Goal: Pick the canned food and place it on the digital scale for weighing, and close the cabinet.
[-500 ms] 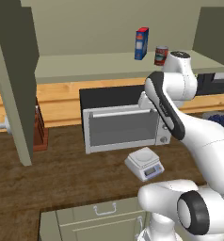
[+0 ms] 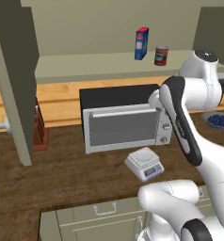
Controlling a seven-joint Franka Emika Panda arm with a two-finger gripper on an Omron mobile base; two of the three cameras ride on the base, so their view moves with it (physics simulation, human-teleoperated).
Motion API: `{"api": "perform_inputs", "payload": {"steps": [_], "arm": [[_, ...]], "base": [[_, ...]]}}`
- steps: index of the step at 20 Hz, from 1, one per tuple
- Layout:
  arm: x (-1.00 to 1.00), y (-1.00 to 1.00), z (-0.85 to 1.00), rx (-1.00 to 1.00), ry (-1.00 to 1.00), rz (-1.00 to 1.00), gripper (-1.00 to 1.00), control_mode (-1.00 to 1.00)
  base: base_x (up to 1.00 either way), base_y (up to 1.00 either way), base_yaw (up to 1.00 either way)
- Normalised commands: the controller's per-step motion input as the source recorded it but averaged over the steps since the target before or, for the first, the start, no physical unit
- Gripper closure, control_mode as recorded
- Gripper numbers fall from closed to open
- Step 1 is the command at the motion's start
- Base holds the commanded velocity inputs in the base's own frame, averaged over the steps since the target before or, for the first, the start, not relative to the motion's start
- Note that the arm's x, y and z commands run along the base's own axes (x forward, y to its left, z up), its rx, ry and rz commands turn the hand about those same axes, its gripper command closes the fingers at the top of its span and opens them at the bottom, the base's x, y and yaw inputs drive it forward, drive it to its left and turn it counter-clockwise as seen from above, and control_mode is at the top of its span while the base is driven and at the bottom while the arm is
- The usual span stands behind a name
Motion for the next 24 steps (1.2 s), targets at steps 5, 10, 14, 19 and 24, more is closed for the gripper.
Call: {"api": "perform_inputs", "payload": {"steps": [5, 10, 14, 19, 24], "arm": [[-0.28, -0.37, 0.72, 0.0, -0.31, 0.0, -1.0, -1.0], [-0.18, -0.29, 0.65, 0.0, -0.28, 0.0, -1.0, -1.0], [0.0, -0.1, 0.58, 0.0, -0.21, 0.0, -1.0, -1.0], [0.0, -0.19, 0.83, 0.0, -0.15, 0.0, -1.0, -1.0], [0.27, -0.01, 0.46, 0.0, 0.0, -0.03, -1.0, -1.0]], "base": [[0.0, 0.0, 0.0], [0.0, 0.0, 0.0], [0.0, 0.0, 0.0], [0.0, 0.0, 0.0], [0.0, 0.0, 0.0]]}}
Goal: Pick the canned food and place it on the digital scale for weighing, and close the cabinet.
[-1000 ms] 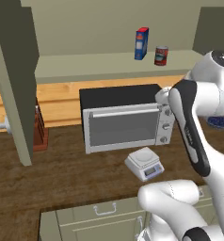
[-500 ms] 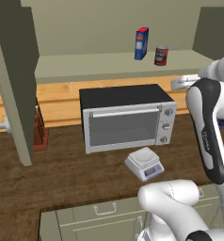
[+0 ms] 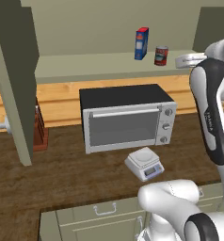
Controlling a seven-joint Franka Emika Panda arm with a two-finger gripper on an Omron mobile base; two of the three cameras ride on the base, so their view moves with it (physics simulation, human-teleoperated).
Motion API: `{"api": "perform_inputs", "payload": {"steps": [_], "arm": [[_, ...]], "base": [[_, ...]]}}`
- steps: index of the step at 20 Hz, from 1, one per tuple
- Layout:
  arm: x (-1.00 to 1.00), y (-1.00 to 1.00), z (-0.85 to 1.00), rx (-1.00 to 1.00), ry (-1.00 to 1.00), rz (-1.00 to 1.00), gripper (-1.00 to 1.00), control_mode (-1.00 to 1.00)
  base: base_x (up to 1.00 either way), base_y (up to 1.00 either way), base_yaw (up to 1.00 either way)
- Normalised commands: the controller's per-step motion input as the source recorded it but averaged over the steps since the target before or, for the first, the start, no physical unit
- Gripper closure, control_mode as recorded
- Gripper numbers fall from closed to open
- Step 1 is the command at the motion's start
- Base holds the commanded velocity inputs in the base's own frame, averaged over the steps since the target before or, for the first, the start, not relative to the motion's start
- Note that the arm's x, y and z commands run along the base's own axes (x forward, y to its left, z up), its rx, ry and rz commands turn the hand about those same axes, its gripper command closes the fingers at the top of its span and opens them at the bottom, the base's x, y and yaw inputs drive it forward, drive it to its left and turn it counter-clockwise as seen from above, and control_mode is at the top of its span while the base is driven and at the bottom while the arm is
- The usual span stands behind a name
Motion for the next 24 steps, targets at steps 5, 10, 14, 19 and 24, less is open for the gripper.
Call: {"api": "perform_inputs", "payload": {"steps": [5, 10, 14, 19, 24], "arm": [[0.64, -0.1, 0.0, 0.0, -0.02, 0.0, -1.0, -1.0], [0.74, -0.02, -0.24, 0.0, 0.0, 0.0, -1.0, -1.0], [0.71, 0.0, -0.21, 0.0, 0.0, 0.0, -1.0, -1.0], [0.61, 0.0, 0.0, 0.0, 0.02, 0.0, -1.0, -1.0], [0.57, 0.0, 0.0, 0.0, 0.09, 0.0, -1.0, -1.0]], "base": [[0.0, 0.0, 0.0], [0.0, 0.0, 0.0], [0.0, 0.0, 0.0], [0.0, 0.0, 0.0], [0.0, 0.0, 0.0]]}}
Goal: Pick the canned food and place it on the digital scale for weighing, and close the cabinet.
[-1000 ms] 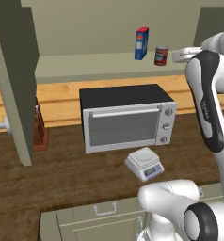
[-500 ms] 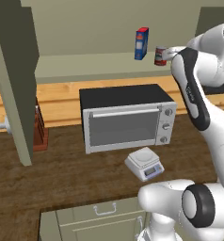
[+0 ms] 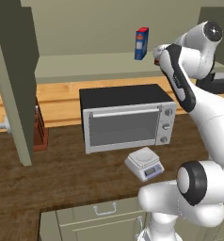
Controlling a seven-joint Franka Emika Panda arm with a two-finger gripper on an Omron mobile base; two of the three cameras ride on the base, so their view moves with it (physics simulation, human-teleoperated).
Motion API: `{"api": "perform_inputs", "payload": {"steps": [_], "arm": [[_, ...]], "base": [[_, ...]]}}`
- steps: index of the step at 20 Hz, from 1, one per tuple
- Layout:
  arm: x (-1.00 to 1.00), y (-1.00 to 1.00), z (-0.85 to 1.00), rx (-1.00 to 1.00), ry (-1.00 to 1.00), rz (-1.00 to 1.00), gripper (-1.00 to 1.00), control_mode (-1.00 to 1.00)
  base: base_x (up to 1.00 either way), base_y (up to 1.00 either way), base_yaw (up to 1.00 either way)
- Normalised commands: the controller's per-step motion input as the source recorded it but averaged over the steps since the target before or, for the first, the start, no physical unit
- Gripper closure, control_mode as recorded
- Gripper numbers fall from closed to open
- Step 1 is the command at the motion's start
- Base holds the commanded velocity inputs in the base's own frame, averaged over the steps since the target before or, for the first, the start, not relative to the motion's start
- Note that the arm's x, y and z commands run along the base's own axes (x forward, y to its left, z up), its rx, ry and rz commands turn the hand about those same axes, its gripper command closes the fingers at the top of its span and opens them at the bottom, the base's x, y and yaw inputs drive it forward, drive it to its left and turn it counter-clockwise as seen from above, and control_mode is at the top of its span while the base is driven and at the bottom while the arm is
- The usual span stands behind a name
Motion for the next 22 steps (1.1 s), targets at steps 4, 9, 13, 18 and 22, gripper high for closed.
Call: {"api": "perform_inputs", "payload": {"steps": [4, 9, 13, 18, 22], "arm": [[0.38, -0.06, 0.0, 0.0, 0.01, 0.0, -1.0, -1.0], [0.24, -0.04, -0.01, 0.0, 0.0, 0.0, -1.0, -1.0], [0.26, 0.0, -0.09, 0.0, 0.0, 0.0, -1.0, -1.0], [0.23, -0.03, -0.11, 0.0, 0.0, 0.0, -1.0, -1.0], [0.24, -0.08, -0.06, 0.0, 0.0, 0.0, -1.0, -1.0]], "base": [[0.0, 0.0, 0.0], [0.0, 0.0, 0.0], [0.0, 0.0, 0.0], [0.0, 0.0, 0.0], [0.0, 0.0, 0.0]]}}
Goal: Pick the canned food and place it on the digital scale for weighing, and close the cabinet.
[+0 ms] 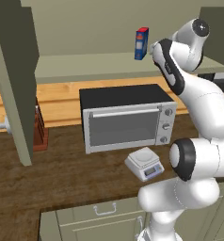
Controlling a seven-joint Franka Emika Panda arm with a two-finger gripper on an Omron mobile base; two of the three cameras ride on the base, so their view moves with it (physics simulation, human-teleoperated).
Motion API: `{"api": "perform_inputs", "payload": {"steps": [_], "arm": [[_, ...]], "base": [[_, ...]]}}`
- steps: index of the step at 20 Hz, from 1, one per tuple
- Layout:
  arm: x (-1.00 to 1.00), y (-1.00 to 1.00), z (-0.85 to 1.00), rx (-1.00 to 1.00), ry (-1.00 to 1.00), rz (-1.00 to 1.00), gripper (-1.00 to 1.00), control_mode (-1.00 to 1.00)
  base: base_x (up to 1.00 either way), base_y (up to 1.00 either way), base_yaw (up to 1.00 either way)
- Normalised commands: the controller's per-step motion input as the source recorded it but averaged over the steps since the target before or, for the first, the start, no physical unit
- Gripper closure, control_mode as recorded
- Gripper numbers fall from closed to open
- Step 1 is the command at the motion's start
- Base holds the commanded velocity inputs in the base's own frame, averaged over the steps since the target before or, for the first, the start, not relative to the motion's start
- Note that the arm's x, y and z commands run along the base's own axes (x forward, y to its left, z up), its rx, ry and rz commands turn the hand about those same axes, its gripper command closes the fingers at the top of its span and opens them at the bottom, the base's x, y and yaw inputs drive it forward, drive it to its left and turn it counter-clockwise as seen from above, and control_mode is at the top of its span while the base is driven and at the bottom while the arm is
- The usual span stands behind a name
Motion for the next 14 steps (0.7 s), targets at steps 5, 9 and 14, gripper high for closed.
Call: {"api": "perform_inputs", "payload": {"steps": [5, 9, 14], "arm": [[0.22, 0.0, -0.04, 0.0, 0.0, 0.0, -1.0, -1.0], [0.2, 0.0, -0.03, 0.0, 0.0, 0.0, -1.0, -1.0], [0.22, -0.01, -0.03, 0.0, 0.0, 0.0, -1.0, -1.0]], "base": [[0.0, 0.0, 0.0], [0.0, 0.0, 0.0], [0.0, 0.0, 0.0]]}}
